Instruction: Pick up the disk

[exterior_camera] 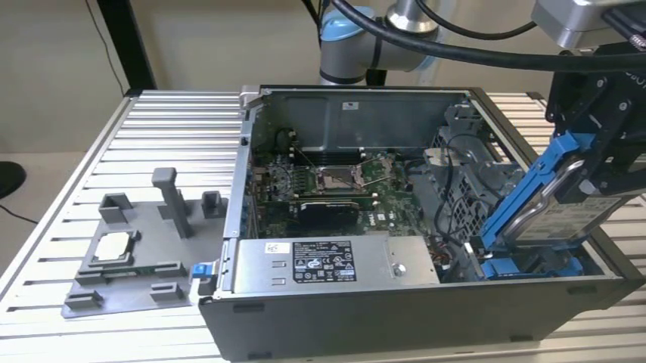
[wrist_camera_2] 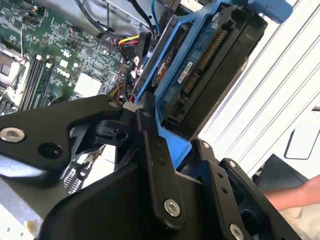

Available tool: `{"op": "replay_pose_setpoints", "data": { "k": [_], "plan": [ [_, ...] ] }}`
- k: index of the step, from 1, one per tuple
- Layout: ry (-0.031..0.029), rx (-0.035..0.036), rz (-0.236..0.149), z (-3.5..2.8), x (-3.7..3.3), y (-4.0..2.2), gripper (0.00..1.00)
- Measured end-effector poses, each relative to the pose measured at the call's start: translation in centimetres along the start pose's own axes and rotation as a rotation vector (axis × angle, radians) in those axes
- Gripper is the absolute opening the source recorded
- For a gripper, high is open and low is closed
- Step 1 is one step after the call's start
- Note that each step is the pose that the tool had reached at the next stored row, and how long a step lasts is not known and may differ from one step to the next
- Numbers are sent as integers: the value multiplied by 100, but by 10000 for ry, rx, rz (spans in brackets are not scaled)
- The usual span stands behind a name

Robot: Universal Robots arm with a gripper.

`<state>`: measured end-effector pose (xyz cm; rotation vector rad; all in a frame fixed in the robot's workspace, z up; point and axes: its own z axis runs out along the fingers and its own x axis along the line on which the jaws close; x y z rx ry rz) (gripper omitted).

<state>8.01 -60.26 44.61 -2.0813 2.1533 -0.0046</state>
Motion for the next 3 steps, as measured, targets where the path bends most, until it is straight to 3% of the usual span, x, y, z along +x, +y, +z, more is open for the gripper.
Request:
{"op": "replay_pose_setpoints", "data": {
  "k": [3],
  "plan": [
    [0, 0, 1, 0, 0, 2, 0]
  ]
}}
